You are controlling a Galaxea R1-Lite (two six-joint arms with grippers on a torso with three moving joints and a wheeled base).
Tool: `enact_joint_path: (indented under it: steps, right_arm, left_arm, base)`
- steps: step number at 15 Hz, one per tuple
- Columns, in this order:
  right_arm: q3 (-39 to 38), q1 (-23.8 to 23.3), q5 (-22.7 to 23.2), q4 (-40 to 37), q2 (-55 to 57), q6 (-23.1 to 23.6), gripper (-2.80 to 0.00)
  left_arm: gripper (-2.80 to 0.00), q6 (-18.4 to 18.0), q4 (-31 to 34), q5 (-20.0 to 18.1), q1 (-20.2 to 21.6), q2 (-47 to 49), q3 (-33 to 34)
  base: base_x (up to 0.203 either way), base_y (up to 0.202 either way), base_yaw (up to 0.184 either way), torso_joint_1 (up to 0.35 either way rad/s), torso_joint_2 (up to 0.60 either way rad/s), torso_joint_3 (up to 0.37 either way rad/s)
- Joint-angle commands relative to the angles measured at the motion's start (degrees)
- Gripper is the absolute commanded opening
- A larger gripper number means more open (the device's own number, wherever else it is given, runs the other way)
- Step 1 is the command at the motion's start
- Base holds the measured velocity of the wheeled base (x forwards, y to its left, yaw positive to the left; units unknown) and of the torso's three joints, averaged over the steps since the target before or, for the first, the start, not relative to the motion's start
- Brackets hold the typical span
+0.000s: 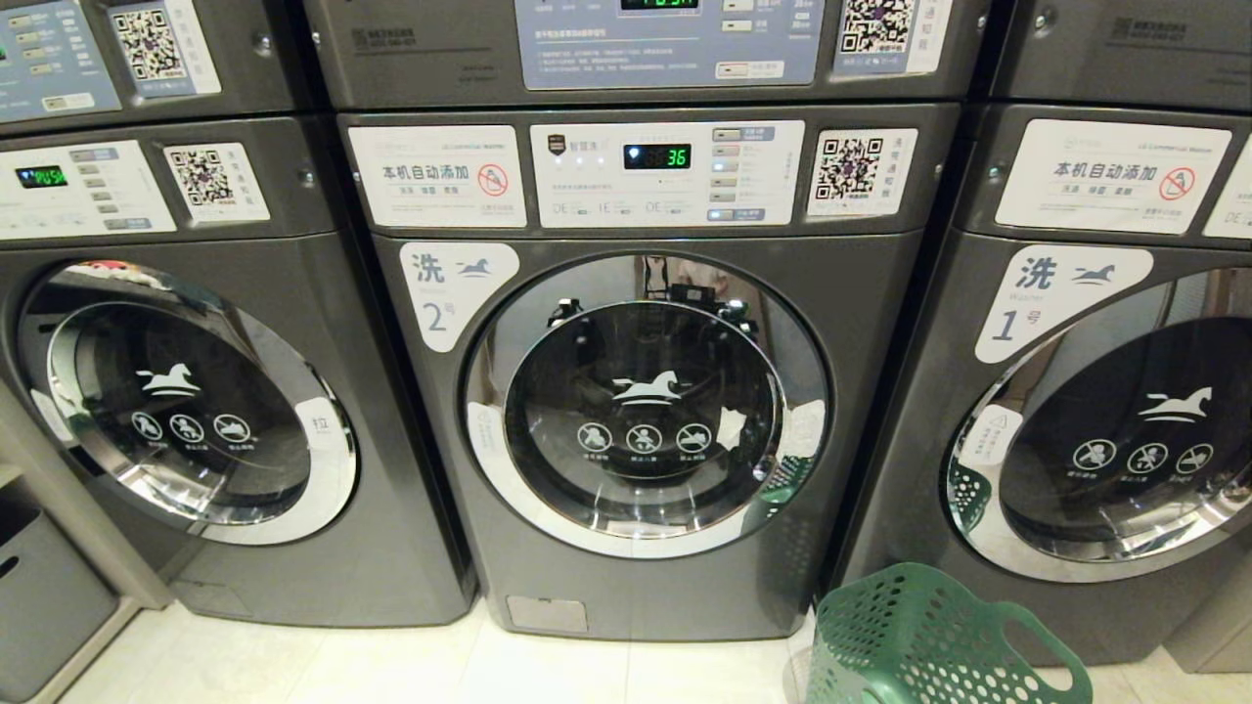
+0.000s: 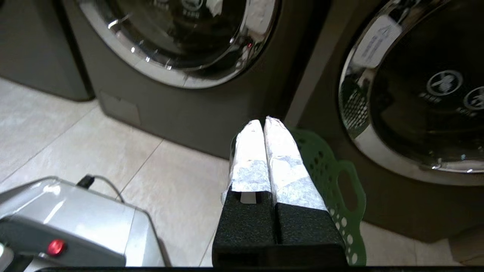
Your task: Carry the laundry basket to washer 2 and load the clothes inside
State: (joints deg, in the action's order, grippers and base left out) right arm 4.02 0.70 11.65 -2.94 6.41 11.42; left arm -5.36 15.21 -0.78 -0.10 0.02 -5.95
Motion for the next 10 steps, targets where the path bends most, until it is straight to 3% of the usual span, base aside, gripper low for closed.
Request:
enact_joint_path:
  steps: [1,3,6,10]
  right_arm:
    - [-0.21,-0.48,-1.33,0.10,-6.51,-0.32,-2.80]
    - [-2.60,-0.78,-11.14,1.84,-6.43,-2.45,-2.80]
    - [-3.94,-0.87,-9.12,2.92,-6.32,-5.39,-2.80]
    - [-4.02,-0.87,-11.38,2.67,-6.32,-6.64,-2.80]
  left_arm:
    - [-2.80,-0.01,0.08,-0.01,0.01,-0.02,0.06]
    - [-2.80,-0.01,0.08,-0.01,0.01,-0.02,-0.02]
    - [-2.80,-0.01,0.08,-0.01,0.01,-0.02,-0.03]
    - [-2.80,-0.01,0.08,-0.01,0.01,-0.02,-0.02]
  base:
    - [0.000,0.000,0.000,0.000,0.00,0.000]
    - [0.000,0.000,0.000,0.000,0.00,0.000]
    - [0.000,0.000,0.000,0.000,0.00,0.000]
    - [0.000,0.000,0.000,0.000,0.00,0.000]
